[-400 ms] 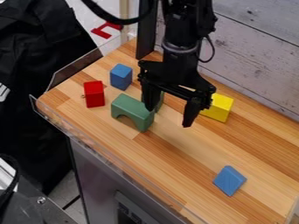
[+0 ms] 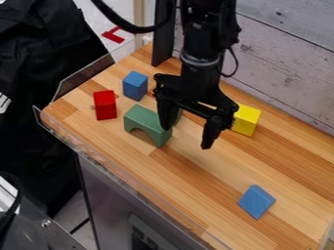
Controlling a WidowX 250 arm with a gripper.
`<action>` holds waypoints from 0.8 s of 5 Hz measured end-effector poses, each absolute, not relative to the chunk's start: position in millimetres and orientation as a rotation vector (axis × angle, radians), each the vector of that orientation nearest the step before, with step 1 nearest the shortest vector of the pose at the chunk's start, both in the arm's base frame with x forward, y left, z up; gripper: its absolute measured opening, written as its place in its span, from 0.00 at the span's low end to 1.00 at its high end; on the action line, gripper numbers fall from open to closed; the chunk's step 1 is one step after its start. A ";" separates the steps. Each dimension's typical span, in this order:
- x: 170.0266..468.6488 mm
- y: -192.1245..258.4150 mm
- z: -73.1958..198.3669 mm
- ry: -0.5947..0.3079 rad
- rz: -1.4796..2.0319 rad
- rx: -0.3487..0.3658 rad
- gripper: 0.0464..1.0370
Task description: Pick a box
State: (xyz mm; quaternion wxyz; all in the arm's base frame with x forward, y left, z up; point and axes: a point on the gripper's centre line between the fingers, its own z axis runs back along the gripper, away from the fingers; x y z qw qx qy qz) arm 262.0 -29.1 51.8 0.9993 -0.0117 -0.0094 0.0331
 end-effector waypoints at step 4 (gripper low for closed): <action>258.2 -93.3 29.0 0.012 -0.128 -0.054 0.96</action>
